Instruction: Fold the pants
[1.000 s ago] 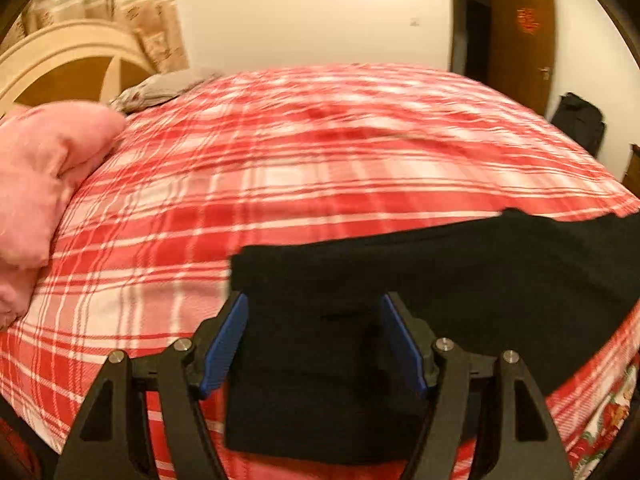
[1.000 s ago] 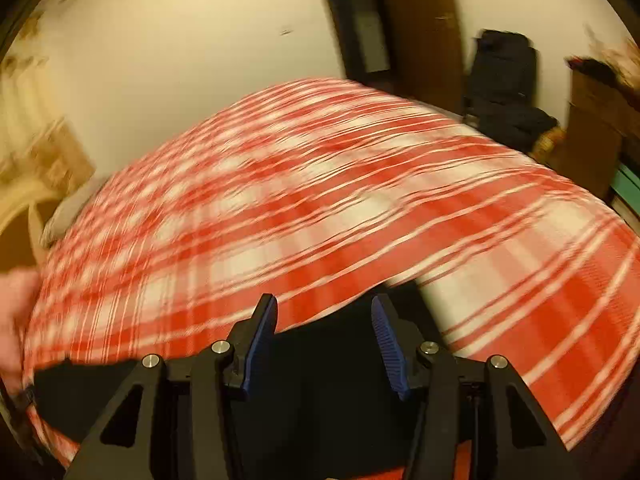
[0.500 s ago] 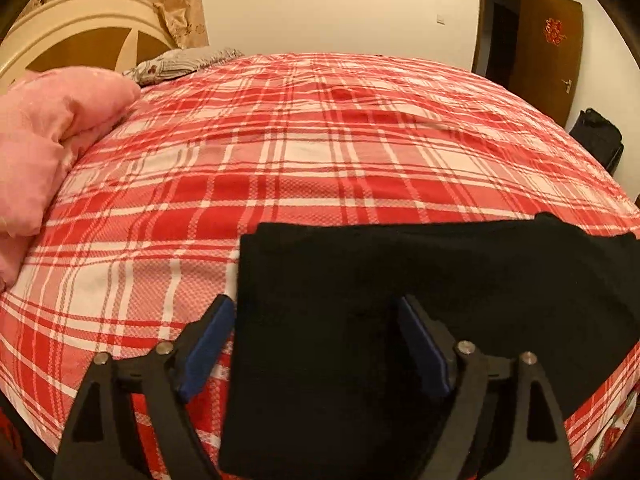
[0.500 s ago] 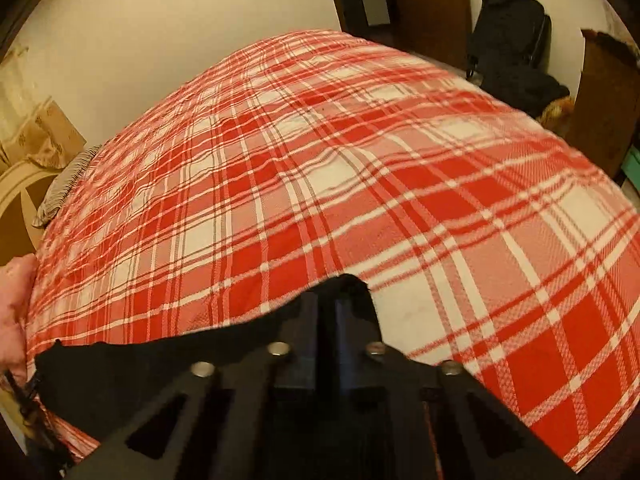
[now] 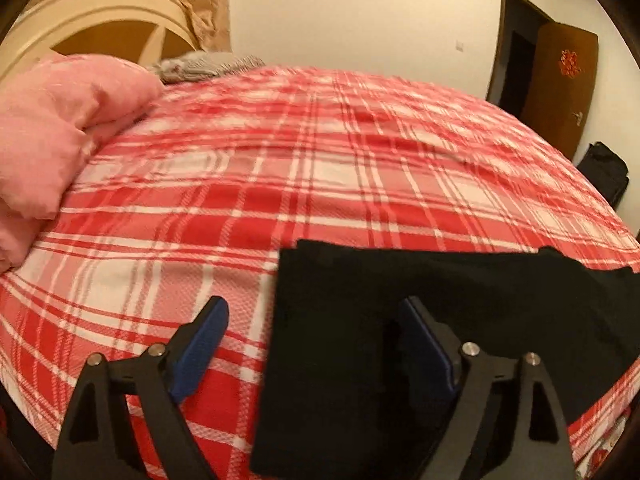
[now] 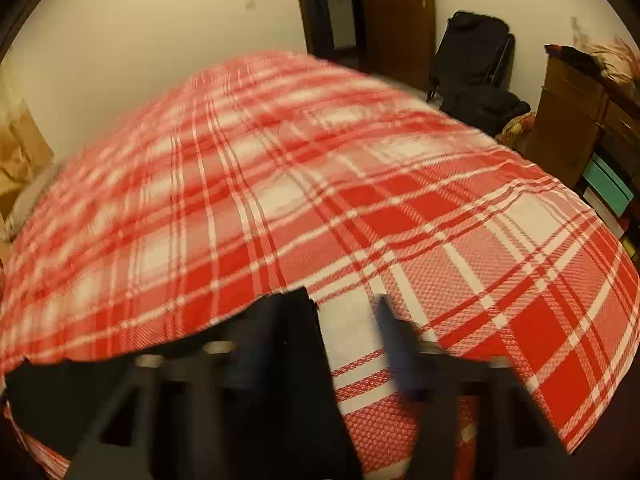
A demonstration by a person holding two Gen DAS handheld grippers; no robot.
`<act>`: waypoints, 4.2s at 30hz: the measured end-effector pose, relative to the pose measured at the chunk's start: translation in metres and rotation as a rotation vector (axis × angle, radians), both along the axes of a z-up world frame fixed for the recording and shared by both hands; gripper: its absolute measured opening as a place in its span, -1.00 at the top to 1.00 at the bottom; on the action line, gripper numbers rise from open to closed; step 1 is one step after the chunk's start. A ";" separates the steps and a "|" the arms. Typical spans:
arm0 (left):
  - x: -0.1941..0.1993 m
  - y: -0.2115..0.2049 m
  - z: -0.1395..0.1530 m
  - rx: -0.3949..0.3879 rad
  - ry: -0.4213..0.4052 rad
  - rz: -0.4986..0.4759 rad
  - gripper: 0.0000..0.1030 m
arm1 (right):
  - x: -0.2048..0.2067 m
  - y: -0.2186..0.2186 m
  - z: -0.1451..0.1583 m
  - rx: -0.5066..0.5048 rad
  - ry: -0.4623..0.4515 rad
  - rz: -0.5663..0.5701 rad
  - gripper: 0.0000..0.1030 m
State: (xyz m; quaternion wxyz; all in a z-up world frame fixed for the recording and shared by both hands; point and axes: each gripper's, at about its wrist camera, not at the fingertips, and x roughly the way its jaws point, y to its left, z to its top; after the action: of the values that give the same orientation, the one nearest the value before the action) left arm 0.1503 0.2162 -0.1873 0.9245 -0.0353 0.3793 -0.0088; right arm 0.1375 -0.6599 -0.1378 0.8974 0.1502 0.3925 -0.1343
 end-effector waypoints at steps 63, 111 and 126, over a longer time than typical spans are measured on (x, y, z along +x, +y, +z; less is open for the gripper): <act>-0.003 -0.185 0.003 0.085 0.096 -0.374 -0.54 | -0.071 0.016 -0.025 0.289 -0.098 0.030 0.37; -0.015 -0.259 0.042 -0.083 0.110 -0.574 -0.76 | -0.040 0.286 -0.011 -0.007 -0.082 0.617 0.76; -0.012 -0.325 0.035 -0.155 0.192 -0.706 -0.76 | -0.064 0.279 -0.035 -0.012 -0.001 0.779 0.39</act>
State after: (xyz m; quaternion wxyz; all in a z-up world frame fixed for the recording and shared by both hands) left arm 0.1381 -0.1086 -0.1526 0.8192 0.0270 0.4514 -0.3526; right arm 0.0731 -0.3808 -0.1728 0.8824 -0.0153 0.4187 0.2142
